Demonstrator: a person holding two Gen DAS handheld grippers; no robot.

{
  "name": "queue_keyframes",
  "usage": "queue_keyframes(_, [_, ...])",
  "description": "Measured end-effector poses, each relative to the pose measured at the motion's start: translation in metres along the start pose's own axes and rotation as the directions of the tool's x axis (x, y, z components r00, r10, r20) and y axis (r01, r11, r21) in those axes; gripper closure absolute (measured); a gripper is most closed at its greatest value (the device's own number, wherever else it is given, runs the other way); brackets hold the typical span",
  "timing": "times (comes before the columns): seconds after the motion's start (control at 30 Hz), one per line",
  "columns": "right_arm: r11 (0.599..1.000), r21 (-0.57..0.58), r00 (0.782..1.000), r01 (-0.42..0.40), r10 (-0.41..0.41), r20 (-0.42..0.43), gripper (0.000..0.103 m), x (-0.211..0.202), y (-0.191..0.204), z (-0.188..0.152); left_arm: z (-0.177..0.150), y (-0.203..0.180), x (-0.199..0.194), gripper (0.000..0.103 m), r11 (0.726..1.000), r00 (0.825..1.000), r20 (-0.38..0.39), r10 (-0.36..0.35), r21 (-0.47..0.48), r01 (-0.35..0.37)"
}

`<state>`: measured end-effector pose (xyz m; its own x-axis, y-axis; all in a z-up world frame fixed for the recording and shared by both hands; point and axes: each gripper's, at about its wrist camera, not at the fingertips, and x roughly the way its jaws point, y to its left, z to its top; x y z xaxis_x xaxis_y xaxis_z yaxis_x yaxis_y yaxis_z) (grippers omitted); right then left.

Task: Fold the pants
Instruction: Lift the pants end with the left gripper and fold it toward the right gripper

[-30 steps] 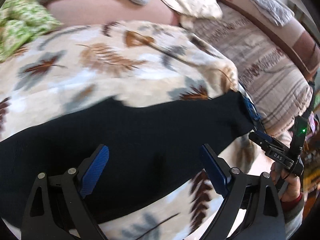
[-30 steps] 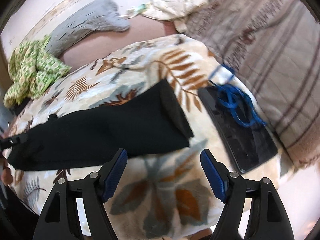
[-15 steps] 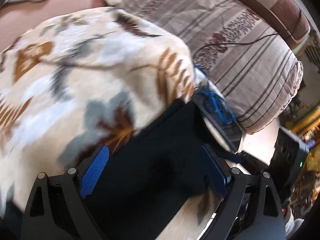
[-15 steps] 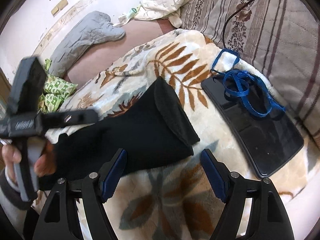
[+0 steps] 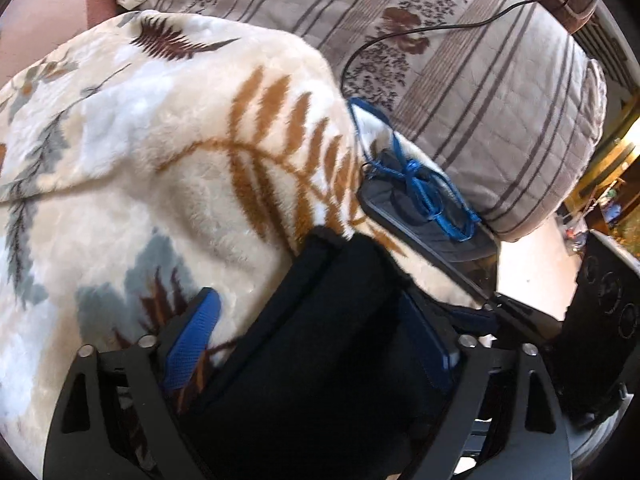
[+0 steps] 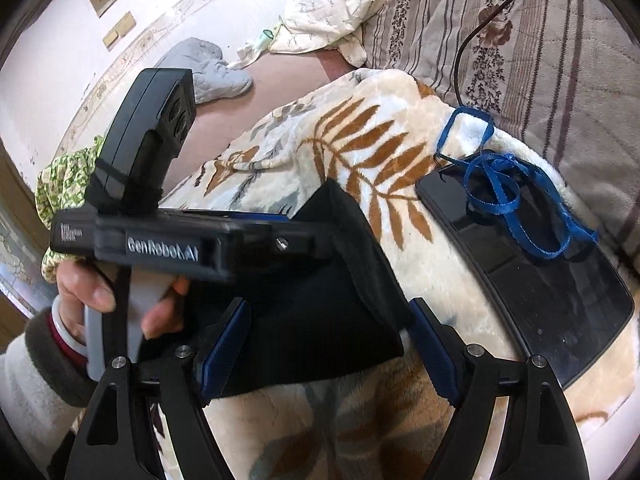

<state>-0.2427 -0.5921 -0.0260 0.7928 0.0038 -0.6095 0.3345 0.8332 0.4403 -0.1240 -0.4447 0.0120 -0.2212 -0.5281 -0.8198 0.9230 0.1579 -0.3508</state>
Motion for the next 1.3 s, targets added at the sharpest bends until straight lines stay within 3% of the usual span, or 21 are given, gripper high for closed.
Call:
queue_keyframes(0.23, [0.999,0.002,0.999,-0.042,0.042,-0.025,0.024,-0.004,0.0,-0.002,0.004,0.002,0.001,0.016,1.0,1.0,-0.013,-0.019,0.009,0.019])
queue_keyframes(0.27, [0.999,0.002,0.999,-0.041,0.041,-0.023,0.029,-0.003,-0.001,-0.002,0.005,0.003,0.001,0.016,1.0,1.0,-0.017,-0.023,0.006,0.023])
queue_keyframes(0.3, [0.999,0.004,0.999,-0.037,0.037,-0.019,0.043,-0.002,-0.002,-0.001,0.007,0.004,0.003,0.016,0.999,0.999,-0.02,-0.032,0.0,0.032])
queue_keyframes(0.37, [0.999,0.023,0.999,-0.038,0.039,-0.017,0.061,0.0,-0.006,0.001,0.013,0.01,0.002,0.016,0.998,0.998,-0.025,-0.058,-0.014,0.058])
queue_keyframes(0.4, [0.998,0.045,0.999,-0.04,0.041,-0.012,0.065,0.001,-0.009,0.001,0.015,0.011,0.003,0.016,0.998,0.997,-0.027,-0.067,-0.018,0.067])
queue_keyframes(0.43, [0.998,0.053,0.999,-0.042,0.042,-0.011,0.067,0.001,-0.01,0.0,0.018,0.012,0.003,0.024,0.998,0.997,-0.025,-0.067,-0.014,0.067])
queue_keyframes(0.57, [1.0,0.021,1.0,-0.013,0.013,-0.008,0.083,-0.001,-0.006,-0.001,0.019,0.0,0.007,0.074,0.996,0.997,-0.021,-0.077,0.04,0.078])
queue_keyframes(0.67, [1.0,0.019,1.0,-0.009,0.009,0.003,0.088,-0.005,-0.003,0.001,0.018,-0.009,0.004,0.085,0.996,0.998,0.005,-0.067,0.058,0.066])
queue_keyframes(0.8, [1.0,-0.024,0.999,-0.01,0.011,0.038,0.093,-0.019,0.007,0.004,0.015,-0.01,-0.027,0.09,0.996,0.994,0.074,-0.086,0.04,0.083])
queue_keyframes(0.87, [0.998,-0.044,0.996,-0.05,0.053,0.068,0.095,-0.031,0.017,0.007,0.011,-0.014,-0.054,0.09,0.995,0.988,0.127,-0.089,0.05,0.084])
queue_keyframes(1.07, [0.976,-0.188,0.982,-0.107,0.134,0.136,0.095,-0.065,0.076,0.016,-0.013,-0.01,-0.142,0.09,0.999,0.966,0.255,-0.044,0.037,0.036])
queue_keyframes(1.2, [0.947,-0.273,0.973,-0.166,0.202,0.108,0.095,-0.066,0.12,0.009,-0.059,0.016,-0.194,0.086,0.997,0.954,0.299,0.024,-0.077,-0.001])
queue_keyframes(1.3, [0.91,-0.348,0.966,-0.225,0.255,0.043,0.095,-0.053,0.161,-0.008,-0.096,0.035,-0.212,0.083,0.982,0.948,0.3,0.106,-0.179,-0.053])
